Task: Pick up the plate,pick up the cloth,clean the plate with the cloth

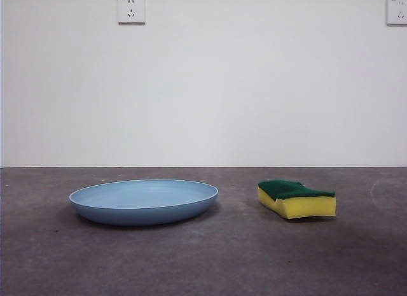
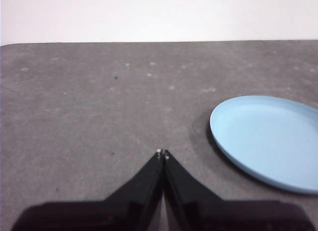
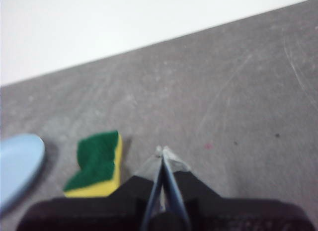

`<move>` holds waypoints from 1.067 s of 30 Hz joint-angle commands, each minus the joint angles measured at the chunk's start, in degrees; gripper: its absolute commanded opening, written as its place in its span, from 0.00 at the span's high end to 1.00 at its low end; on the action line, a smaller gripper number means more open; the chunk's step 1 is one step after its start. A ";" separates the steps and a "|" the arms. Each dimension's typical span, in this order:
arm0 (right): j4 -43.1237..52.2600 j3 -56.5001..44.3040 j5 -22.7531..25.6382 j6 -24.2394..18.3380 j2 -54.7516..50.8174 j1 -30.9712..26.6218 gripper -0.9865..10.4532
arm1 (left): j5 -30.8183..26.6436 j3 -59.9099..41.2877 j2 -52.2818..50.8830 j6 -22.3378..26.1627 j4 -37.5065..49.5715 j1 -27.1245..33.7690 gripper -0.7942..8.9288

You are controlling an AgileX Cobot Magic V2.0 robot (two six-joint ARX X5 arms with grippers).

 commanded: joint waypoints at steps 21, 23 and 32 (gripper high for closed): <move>-2.64 31.17 -15.21 -3.32 44.65 -0.13 0.92 | 9.14 27.32 36.09 -6.05 -4.22 0.13 0.92; -5.57 34.27 -18.82 -5.46 49.03 -0.13 0.92 | 10.86 30.34 41.31 -6.05 -5.79 0.13 0.92; -19.32 44.72 -23.93 -10.45 62.16 -0.13 0.84 | 18.71 40.26 59.47 -3.08 -11.10 0.02 0.90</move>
